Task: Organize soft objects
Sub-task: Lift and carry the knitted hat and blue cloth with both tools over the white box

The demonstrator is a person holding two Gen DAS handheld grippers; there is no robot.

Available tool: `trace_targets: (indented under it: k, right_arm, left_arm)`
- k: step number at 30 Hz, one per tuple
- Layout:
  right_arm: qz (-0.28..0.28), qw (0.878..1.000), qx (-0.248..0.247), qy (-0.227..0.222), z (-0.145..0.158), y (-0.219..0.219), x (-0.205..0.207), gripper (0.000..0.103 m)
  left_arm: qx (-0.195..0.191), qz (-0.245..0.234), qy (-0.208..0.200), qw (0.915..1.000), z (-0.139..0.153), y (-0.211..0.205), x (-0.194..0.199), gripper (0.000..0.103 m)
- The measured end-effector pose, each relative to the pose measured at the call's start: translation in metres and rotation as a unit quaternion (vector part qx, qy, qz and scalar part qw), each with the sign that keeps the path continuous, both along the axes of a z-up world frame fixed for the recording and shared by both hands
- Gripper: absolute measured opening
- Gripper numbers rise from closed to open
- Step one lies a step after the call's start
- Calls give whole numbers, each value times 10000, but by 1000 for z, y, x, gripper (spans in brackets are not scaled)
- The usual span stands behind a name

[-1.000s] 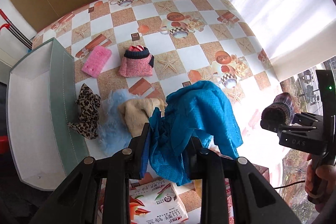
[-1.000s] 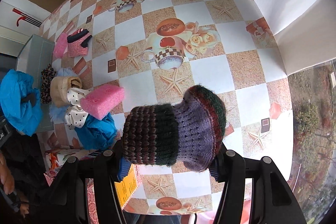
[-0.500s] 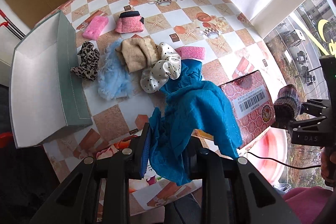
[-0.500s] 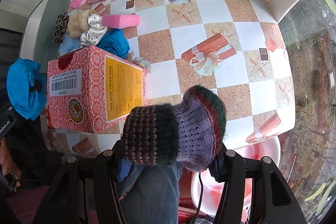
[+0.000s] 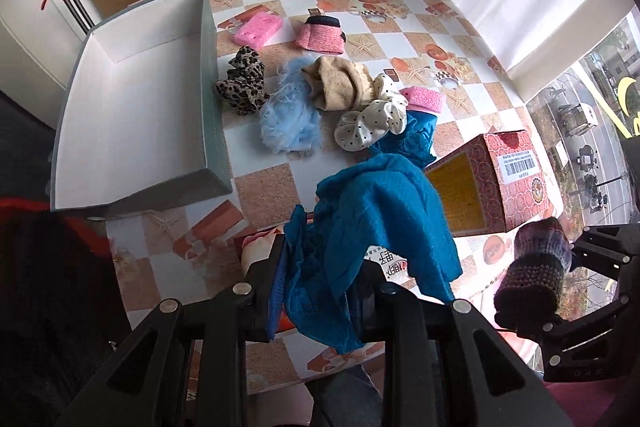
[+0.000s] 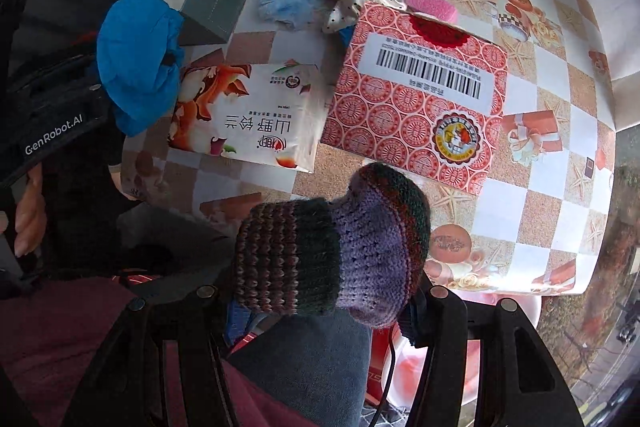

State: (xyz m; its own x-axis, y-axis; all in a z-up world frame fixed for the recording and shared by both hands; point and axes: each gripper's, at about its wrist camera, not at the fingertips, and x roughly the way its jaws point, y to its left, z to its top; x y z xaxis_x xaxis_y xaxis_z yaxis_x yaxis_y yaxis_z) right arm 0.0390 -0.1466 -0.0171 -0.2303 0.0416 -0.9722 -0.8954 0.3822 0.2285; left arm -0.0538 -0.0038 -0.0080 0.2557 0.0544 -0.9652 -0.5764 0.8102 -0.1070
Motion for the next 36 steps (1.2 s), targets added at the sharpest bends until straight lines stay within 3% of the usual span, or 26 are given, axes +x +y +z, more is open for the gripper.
trace_targets:
  k: [11, 20, 36]
  right_arm:
    - [668, 9969, 416, 19, 35, 90, -29, 60]
    - [1190, 9920, 414, 57, 40, 137, -48, 60]
    - [1439, 9883, 485, 111, 33, 188, -51, 60]
  left_arm:
    - [206, 1146, -136, 9931, 13, 44, -51, 29]
    - [282, 1821, -191, 9827, 14, 62, -80, 29]
    - [300, 2266, -176, 9734, 10, 87, -92, 29]
